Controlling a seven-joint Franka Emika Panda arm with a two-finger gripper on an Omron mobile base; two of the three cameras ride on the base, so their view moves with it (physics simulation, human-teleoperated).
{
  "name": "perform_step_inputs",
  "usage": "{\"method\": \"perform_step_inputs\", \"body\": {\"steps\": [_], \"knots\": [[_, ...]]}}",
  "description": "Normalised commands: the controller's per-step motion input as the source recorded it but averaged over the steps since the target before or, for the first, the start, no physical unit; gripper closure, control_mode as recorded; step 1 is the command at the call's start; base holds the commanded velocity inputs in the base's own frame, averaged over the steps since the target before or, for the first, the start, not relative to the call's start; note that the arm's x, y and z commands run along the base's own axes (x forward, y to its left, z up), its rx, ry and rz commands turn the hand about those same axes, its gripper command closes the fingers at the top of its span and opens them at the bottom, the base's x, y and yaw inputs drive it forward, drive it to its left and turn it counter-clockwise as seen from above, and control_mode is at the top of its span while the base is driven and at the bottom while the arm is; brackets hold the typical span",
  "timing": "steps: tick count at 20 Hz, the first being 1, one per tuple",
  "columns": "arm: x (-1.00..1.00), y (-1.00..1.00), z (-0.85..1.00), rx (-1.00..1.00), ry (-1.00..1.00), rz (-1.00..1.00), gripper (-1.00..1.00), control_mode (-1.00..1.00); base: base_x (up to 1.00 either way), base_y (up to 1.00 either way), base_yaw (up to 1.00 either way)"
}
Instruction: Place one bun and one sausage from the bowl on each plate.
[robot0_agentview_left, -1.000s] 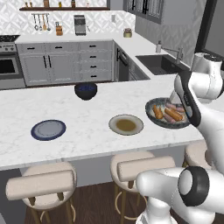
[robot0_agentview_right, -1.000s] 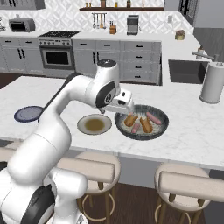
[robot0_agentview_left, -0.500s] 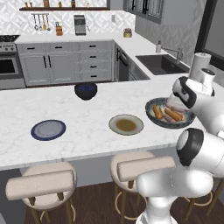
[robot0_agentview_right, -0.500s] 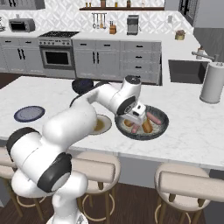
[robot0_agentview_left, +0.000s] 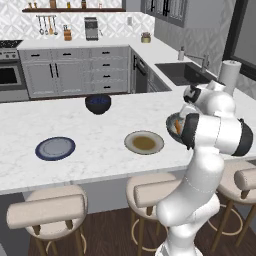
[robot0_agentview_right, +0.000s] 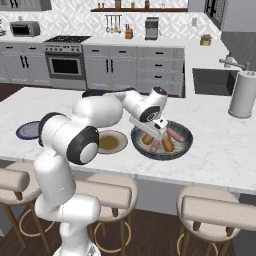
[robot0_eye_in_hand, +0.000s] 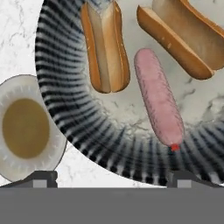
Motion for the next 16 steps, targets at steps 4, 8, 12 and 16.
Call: {"method": "perform_step_inputs", "body": {"steps": [4, 8, 12, 16], "knots": [[0.27, 0.00, -0.24, -0.01, 0.15, 0.00, -1.00, -1.00, 0.00, 0.00, 0.00], [0.33, 0.00, -0.31, -0.01, 0.05, 0.00, -1.00, -1.00, 0.00, 0.00, 0.00], [0.32, 0.00, -0.32, -0.03, 0.03, 0.00, -1.00, -1.00, 0.00, 0.00, 0.00], [0.42, 0.00, -0.43, -0.08, 0.04, 0.08, -1.00, -1.00, 0.00, 0.00, 0.00]]}}
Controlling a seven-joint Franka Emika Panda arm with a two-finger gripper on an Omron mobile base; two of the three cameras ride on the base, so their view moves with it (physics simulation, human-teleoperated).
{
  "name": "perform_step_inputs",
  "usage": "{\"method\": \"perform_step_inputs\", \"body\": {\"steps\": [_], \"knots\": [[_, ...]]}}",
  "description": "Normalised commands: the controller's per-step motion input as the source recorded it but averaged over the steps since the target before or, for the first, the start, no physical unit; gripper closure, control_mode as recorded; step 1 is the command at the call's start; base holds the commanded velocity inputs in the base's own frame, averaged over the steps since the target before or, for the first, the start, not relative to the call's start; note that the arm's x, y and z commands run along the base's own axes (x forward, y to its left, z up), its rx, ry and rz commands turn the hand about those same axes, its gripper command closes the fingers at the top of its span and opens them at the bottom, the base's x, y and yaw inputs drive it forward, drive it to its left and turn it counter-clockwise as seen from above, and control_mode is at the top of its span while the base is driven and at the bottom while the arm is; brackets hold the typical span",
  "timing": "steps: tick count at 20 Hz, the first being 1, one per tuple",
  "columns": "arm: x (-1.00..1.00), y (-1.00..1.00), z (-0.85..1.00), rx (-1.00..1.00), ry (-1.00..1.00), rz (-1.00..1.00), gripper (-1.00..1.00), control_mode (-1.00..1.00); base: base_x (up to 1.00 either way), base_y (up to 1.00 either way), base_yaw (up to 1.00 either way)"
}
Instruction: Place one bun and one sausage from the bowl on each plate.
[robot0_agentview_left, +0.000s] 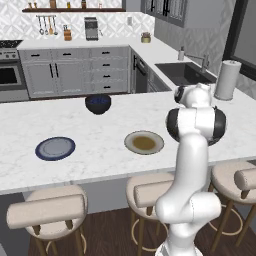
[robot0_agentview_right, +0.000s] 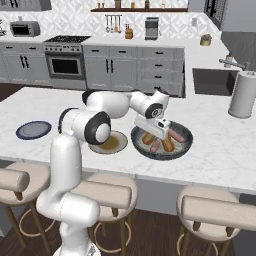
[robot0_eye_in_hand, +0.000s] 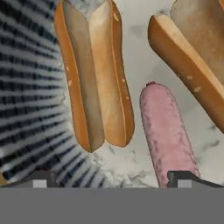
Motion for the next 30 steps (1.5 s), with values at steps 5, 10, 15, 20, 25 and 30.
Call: {"method": "perform_step_inputs", "body": {"steps": [5, 10, 15, 20, 25, 30], "knots": [[0.52, -0.02, -0.47, -0.13, 0.01, 0.16, -1.00, -1.00, 0.00, 0.00, 0.00], [0.53, -0.06, -0.17, -0.07, -0.09, 0.08, -1.00, -1.00, 0.00, 0.00, 0.00], [0.21, -0.02, -0.31, -0.01, 0.00, 0.04, -1.00, -1.00, 0.00, 0.00, 0.00], [0.08, 0.00, -0.52, -0.03, 0.00, 0.04, -1.00, -1.00, 0.00, 0.00, 0.00], [0.02, 0.01, -0.79, -0.06, 0.00, 0.02, 1.00, -1.00, 0.00, 0.00, 0.00], [-0.78, 0.04, -0.64, -0.02, -0.01, 0.00, 1.00, -1.00, 0.00, 0.00, 0.00]]}}
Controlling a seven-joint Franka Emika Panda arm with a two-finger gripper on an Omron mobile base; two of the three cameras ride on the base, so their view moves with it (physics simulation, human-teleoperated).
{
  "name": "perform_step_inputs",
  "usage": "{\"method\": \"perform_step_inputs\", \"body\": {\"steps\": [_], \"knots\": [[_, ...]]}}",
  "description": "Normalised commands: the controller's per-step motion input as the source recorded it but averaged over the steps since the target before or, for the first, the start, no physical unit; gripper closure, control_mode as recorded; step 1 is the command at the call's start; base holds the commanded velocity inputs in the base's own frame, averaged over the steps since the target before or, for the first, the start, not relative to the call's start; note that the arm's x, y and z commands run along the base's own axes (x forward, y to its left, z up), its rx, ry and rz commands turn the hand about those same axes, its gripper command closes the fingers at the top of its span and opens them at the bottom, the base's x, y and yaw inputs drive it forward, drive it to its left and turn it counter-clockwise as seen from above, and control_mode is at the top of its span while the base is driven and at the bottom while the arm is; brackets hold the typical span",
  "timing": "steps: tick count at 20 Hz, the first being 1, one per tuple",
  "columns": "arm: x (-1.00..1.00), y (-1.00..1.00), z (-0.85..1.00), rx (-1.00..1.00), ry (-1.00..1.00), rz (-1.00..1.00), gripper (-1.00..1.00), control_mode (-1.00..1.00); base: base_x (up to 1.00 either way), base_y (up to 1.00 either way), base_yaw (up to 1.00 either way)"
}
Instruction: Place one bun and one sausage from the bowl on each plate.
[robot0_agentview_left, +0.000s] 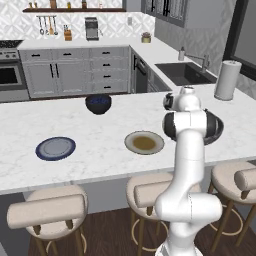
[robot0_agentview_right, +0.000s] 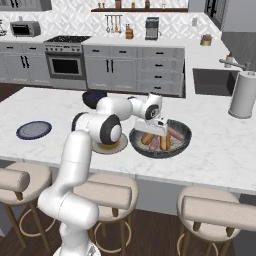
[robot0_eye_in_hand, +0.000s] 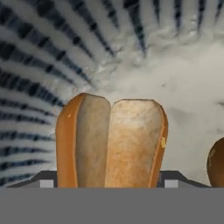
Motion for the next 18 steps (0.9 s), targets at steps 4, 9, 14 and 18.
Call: {"method": "perform_step_inputs", "body": {"steps": [4, 9, 14, 18], "knots": [[-0.60, 0.22, 0.29, 0.00, -0.03, 0.00, 1.00, -1.00, 0.00, 0.00, 0.00], [-0.11, 0.03, 1.00, 0.00, -0.15, 0.00, 1.00, -1.00, 0.00, 0.00, 0.00], [-0.64, 0.77, 1.00, 0.00, -0.02, 0.02, 1.00, -1.00, 0.00, 0.00, 0.00], [-0.61, 1.00, 0.80, -0.02, 0.05, 0.03, 1.00, -1.00, 0.00, 0.00, 0.00]]}}
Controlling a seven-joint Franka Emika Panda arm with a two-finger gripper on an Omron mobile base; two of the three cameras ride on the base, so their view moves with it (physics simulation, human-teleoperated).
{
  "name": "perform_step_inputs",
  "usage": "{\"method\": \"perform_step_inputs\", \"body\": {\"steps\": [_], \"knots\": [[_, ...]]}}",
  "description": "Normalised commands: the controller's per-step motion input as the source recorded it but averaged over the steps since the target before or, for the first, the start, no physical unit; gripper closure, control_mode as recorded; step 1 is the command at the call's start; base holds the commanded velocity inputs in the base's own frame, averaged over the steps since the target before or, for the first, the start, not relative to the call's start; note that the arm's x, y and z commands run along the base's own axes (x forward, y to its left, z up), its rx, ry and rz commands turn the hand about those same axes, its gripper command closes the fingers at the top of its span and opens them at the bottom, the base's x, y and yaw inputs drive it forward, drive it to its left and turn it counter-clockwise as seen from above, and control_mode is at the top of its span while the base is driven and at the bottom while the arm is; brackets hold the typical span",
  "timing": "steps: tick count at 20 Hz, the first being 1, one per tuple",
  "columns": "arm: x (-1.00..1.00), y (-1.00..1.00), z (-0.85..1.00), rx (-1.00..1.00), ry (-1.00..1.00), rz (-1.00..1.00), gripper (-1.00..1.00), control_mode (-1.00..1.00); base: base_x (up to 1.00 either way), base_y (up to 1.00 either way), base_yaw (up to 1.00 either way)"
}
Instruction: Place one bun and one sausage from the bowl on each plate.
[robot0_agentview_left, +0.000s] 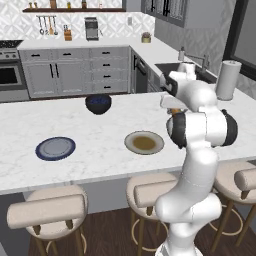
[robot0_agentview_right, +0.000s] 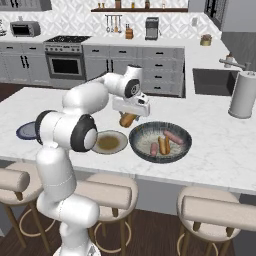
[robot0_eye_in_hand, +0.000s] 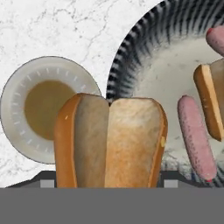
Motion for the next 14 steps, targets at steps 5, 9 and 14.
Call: {"method": "perform_step_inputs", "body": {"steps": [5, 9, 14], "knots": [[-0.39, 1.00, -0.30, -0.09, 0.08, 0.03, 1.00, -1.00, 0.00, 0.00, 0.00], [0.14, 0.56, -0.98, -0.07, 0.16, 0.05, 1.00, -1.00, 0.00, 0.00, 0.00], [0.57, 0.00, -0.77, -0.05, 0.07, 0.00, 1.00, -1.00, 0.00, 0.00, 0.00]]}}
